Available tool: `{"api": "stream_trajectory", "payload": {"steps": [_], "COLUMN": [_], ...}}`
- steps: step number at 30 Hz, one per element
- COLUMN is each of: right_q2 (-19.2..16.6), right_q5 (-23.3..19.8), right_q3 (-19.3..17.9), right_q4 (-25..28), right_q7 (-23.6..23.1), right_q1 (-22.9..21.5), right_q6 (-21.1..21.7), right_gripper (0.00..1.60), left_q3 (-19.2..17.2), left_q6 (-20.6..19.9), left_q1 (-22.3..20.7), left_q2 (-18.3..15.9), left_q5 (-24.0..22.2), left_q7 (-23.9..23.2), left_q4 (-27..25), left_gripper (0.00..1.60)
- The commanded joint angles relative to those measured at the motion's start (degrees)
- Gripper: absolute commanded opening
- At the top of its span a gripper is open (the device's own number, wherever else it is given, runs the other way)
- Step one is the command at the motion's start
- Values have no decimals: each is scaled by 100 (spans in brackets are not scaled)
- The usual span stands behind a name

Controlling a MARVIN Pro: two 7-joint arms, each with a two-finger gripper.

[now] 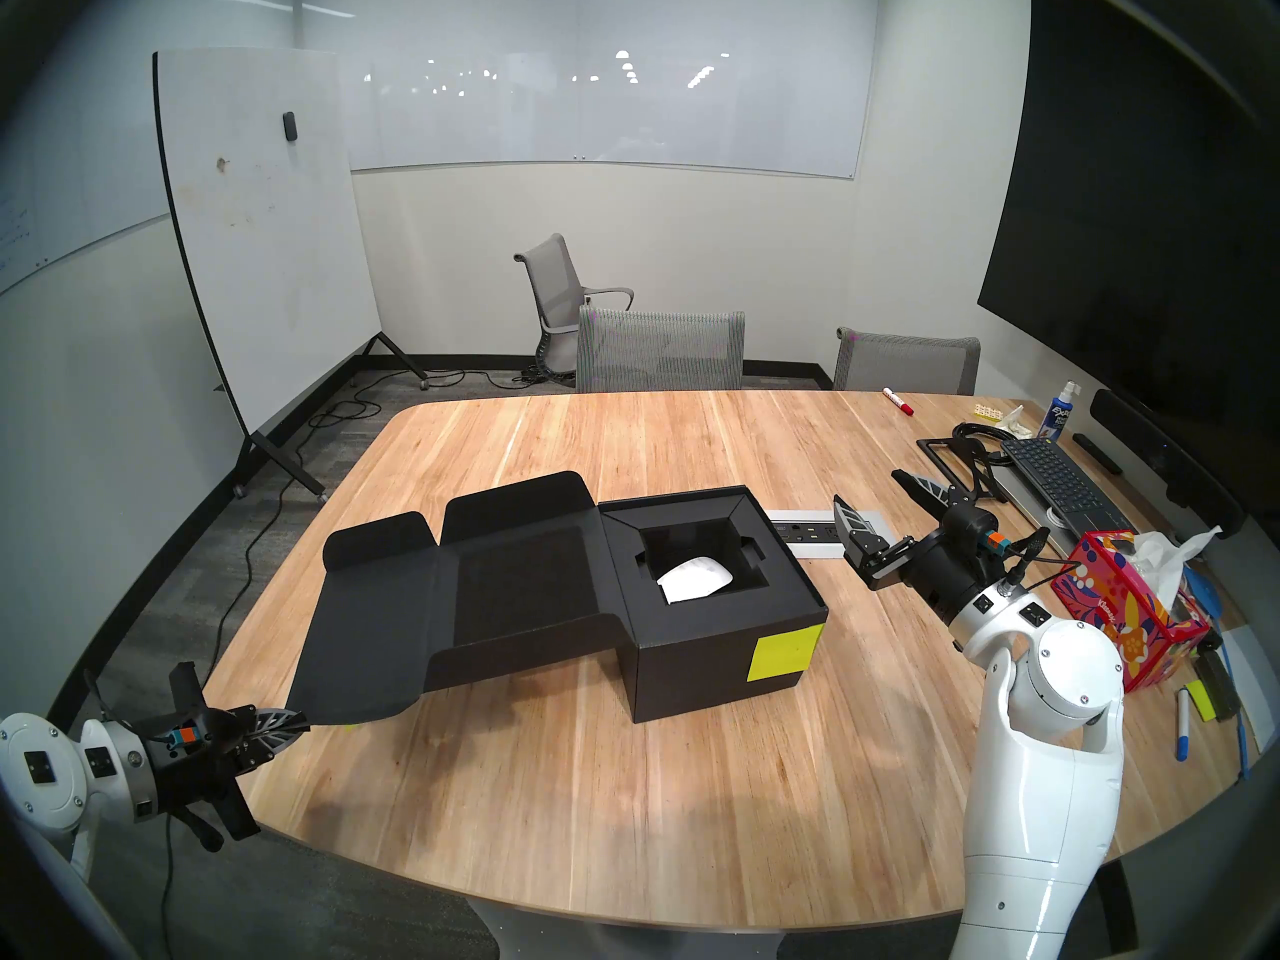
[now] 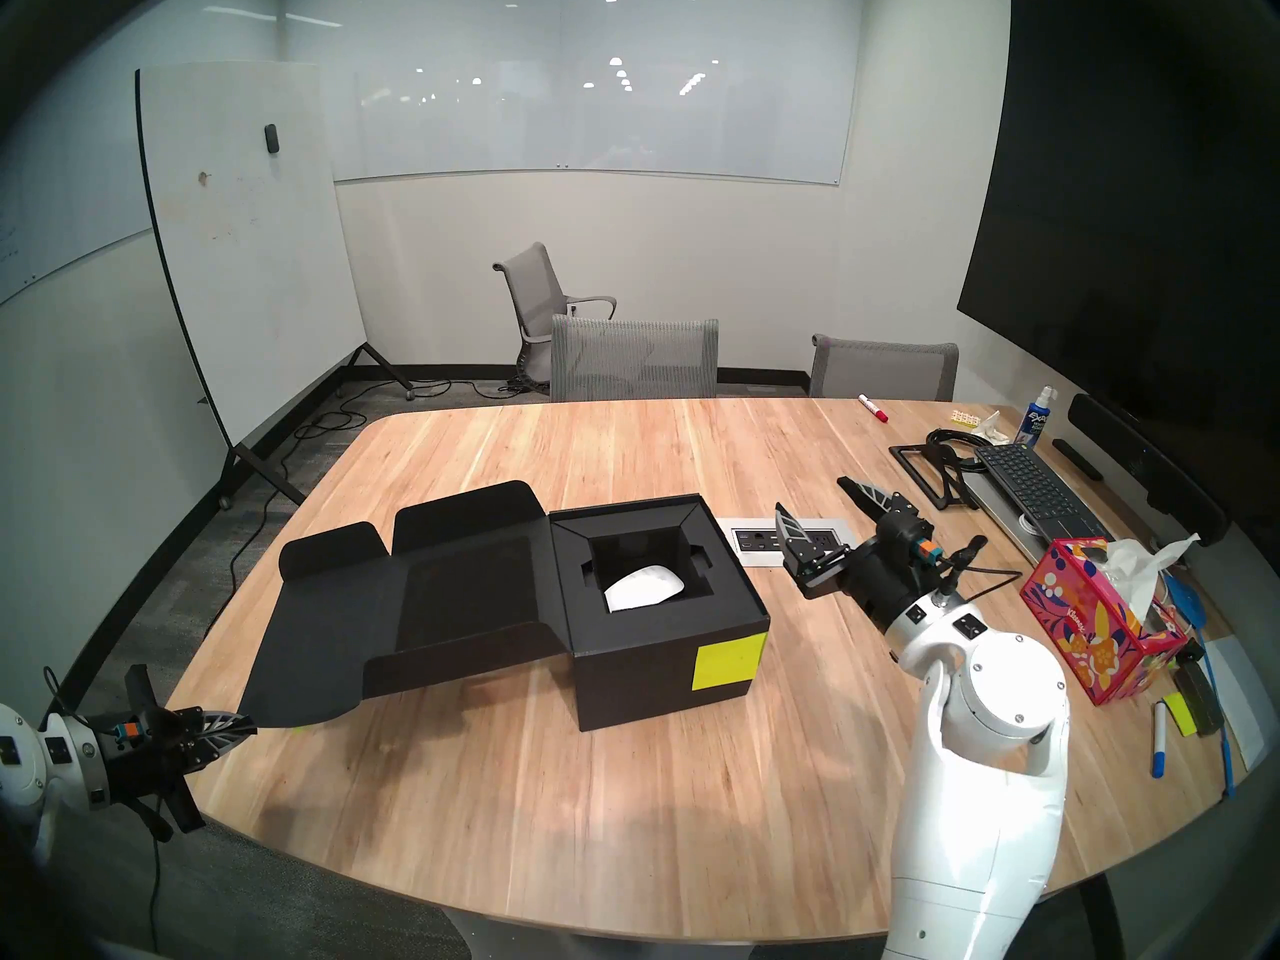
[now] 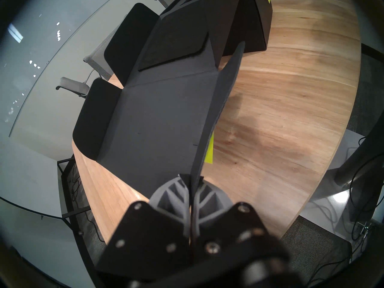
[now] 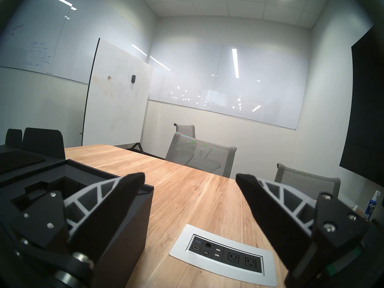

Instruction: Open the box and place the mouse inside

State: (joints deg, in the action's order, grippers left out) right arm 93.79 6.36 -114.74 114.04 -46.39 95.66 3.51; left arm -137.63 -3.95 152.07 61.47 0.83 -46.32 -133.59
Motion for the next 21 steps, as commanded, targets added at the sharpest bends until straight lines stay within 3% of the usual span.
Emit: {"api": "stream_trajectory", "payload": {"steps": [1, 21], "right_q2": [-11, -10], "right_q5": [-61, -59], "right_q3": [-10, -11], "right_q4": [126, 125], "right_q7": [11, 10], "right_q1": [-50, -51], "right_q6": [-26, -26], "right_gripper": [160, 160], "left_q3": [-307, -903], "left_q6": [21, -204], "left_q1": [-72, -426], "left_q2": [20, 10], "left_q5": [-131, -544], "left_q7": [-36, -392], "left_q4": [-114, -312], "left_gripper": [0, 0]}}
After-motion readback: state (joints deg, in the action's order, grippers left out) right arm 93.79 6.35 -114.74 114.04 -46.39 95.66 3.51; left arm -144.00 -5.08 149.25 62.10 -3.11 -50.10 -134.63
